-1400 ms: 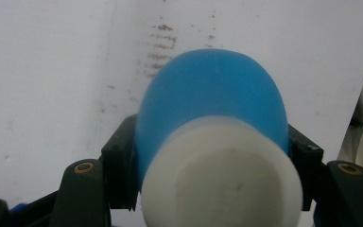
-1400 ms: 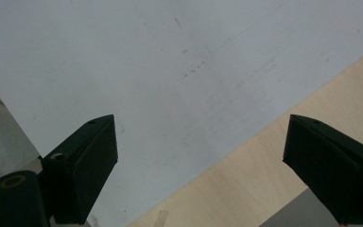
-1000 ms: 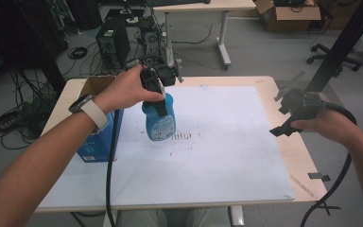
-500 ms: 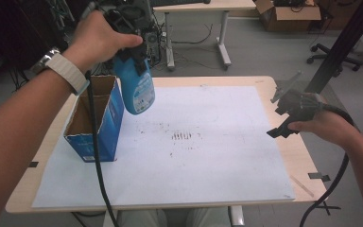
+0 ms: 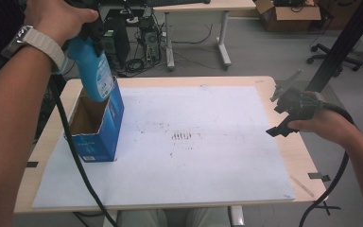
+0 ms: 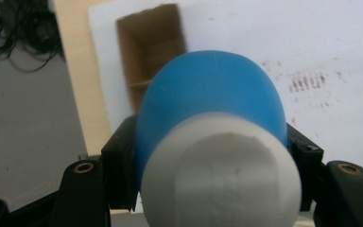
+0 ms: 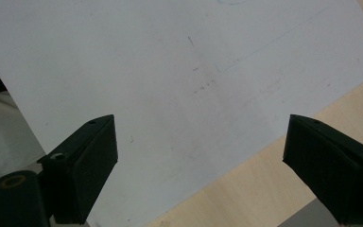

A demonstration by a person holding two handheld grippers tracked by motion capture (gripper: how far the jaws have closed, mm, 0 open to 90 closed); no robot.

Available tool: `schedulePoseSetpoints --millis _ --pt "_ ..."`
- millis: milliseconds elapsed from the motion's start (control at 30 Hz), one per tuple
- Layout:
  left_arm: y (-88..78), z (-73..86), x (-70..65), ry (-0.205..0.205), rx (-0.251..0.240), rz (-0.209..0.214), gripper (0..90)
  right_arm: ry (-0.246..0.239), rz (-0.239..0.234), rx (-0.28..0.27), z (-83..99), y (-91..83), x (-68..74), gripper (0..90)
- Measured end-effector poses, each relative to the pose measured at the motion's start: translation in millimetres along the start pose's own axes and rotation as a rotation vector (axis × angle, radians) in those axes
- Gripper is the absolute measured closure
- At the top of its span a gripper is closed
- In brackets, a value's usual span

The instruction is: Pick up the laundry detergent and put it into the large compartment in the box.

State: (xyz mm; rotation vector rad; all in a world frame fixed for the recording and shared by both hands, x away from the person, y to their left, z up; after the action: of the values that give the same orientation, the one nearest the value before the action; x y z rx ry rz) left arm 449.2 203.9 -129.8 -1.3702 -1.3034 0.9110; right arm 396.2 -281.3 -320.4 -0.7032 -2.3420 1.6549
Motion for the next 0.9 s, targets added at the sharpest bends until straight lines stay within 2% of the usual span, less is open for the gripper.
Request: schedulePoseSetpoints --millis 33,67,133,267,433,567,733,800,833,867,900 --pt "4.7 1.7 6.9 -0.025 0.002 -0.018 37.6 0.000 0.000 -0.001 0.0 -0.2 0.1 10.7" --pt "4.7 1.7 6.9 -0.025 0.002 -0.018 37.6 -0.002 0.000 0.000 0.2 -0.5 0.1 10.7" --pt "13.7 4.1 14.7 -0.063 0.006 -0.030 37.6 -0.002 -0.001 0.000 0.6 -0.4 0.4 10.7" --pt "27.3 7.9 20.4 -0.086 0.020 -0.043 37.6 -0.001 -0.002 -0.004 1.8 0.0 0.0 10.7" --pt "42.0 11.6 23.6 -0.088 0.027 -0.055 37.6 0.003 -0.002 -0.004 3.6 0.2 -1.0 10.7" --pt "61.4 15.6 27.5 -0.098 0.036 -0.041 37.6 0.003 -0.001 -0.010 4.2 -0.7 -2.1 10.6" --pt "71.2 17.7 29.1 -0.092 0.040 -0.040 37.6 0.009 0.001 -0.012 6.2 -1.6 -4.0 10.7" --pt "81.9 21.2 31.8 -0.097 0.045 -0.035 37.6 0.014 0.003 -0.016 7.5 -2.0 -5.3 10.7" --pt "81.9 21.2 31.8 -0.097 0.045 -0.035 37.6 0.014 0.003 -0.016 7.5 -2.0 -5.3 10.7" --pt "90.1 23.9 33.1 -0.099 0.047 -0.033 37.6 0.017 0.003 -0.018 8.3 -1.9 -5.7 10.6" --pt "90.1 23.9 33.1 -0.099 0.047 -0.033 37.6 0.017 0.003 -0.018 8.3 -1.9 -5.7 10.6"
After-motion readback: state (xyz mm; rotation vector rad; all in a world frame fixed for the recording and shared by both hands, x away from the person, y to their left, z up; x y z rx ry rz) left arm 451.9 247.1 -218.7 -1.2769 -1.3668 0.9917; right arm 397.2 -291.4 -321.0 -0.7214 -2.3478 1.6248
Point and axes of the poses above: each handheld gripper's, and its own axes: y roughly forward along the jaws, z roughly out of its underside, x roughly to its left, the point moved 8 cm from there along y, roughly forward along the jaws
